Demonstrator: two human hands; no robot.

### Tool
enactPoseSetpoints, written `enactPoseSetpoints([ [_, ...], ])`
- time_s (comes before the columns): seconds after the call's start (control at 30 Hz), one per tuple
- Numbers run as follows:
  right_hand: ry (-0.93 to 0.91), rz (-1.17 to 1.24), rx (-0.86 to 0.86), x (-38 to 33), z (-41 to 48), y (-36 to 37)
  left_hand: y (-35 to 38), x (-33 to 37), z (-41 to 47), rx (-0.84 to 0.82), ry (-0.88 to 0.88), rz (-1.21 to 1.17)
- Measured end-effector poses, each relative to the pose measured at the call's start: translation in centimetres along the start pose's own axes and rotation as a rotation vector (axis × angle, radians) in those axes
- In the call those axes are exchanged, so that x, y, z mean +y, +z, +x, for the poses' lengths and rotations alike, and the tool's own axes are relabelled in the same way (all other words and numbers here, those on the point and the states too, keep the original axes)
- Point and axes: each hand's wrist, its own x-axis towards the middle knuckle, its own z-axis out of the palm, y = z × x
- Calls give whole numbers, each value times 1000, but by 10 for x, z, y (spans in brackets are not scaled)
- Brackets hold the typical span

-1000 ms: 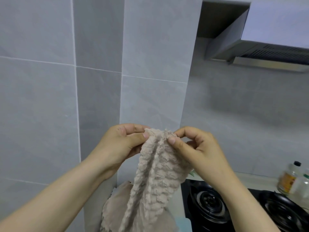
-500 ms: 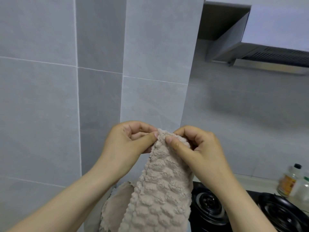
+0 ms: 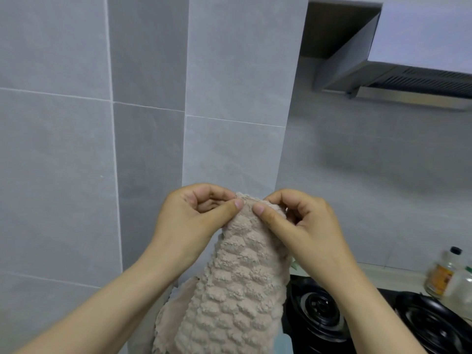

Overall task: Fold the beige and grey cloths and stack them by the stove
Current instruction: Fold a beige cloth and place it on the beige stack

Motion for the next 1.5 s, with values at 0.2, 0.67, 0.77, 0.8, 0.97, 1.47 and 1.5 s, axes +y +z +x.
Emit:
enactPoseSetpoints([
  [0.2,40,-212,-32,9,1,-24,-15,-2,12,75,50,33],
  [0.67,-95,-644,99,8,4,-23,-18,-7,15,90,156,34],
  [0.77,-53,-621,86,7,3,-23,-15,-4,12,89,184,27],
  [0.8,-32,-602,84,8,3,-24,-14,-3,11,92,191,29],
  [0.97,38,-478,0,5,2,-28,-8,1,9,89,196,58],
  [1.47,-37,74,-147,-14,17,-5,2,9,3,14,236,82],
  [1.5,-47,83,-136,-13,18,-4,3,9,2,10,231,64],
])
